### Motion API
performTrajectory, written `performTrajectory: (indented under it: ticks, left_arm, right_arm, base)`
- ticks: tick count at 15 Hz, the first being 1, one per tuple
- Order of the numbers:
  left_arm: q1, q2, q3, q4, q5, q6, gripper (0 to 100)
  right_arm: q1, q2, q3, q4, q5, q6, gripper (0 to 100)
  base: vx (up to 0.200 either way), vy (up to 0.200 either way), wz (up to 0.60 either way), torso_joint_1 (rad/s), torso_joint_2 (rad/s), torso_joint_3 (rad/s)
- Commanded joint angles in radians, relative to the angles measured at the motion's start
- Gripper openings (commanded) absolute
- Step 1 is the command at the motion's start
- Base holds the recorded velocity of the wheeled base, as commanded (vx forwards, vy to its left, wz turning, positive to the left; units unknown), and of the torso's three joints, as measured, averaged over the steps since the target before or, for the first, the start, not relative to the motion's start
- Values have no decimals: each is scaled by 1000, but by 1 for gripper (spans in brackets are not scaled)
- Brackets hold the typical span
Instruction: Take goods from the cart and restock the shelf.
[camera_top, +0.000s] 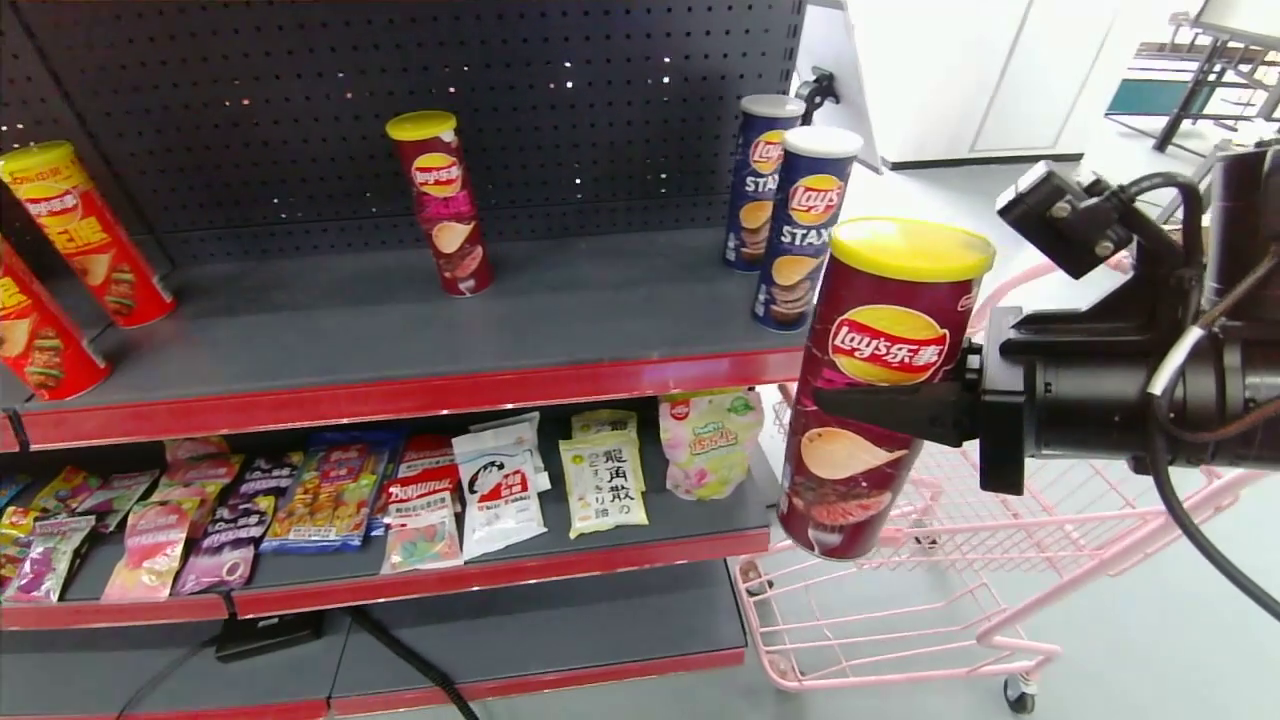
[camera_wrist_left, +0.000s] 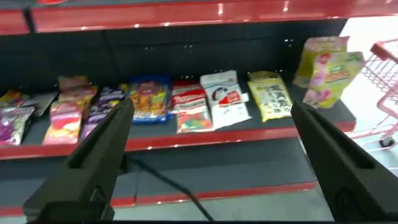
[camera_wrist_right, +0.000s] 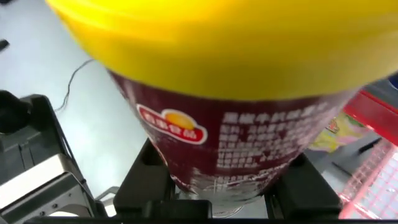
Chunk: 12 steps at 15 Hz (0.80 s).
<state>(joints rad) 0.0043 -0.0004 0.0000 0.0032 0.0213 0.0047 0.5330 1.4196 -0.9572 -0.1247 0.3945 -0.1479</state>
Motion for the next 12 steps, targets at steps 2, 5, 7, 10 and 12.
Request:
performTrajectory:
  ticks: [2, 5, 7, 10, 12]
  left_arm:
    - [0, 0, 0, 0, 0, 0, 100]
    - [0, 0, 0, 0, 0, 0, 100]
    - [0, 0, 0, 0, 0, 0, 100]
    - [0, 0, 0, 0, 0, 0, 100]
    - [0, 0, 0, 0, 0, 0, 100]
  right_arm:
    - [-10, 2, 5, -6, -49, -61, 0]
    - [-18, 10, 6, -85, -46, -30, 0]
    - [-34, 18, 5, -121, -46, 7, 0]
    - [-74, 35, 29, -211, -36, 10, 0]
    - [-74, 29, 41, -240, 12, 13, 0]
  base:
    - [0, 0, 0, 0, 0, 0]
    - [0, 200, 0, 2, 4, 2]
    - [0, 200, 0, 0, 7, 5]
    - [0, 200, 0, 4, -1, 2]
    - [0, 200, 0, 5, 7, 7]
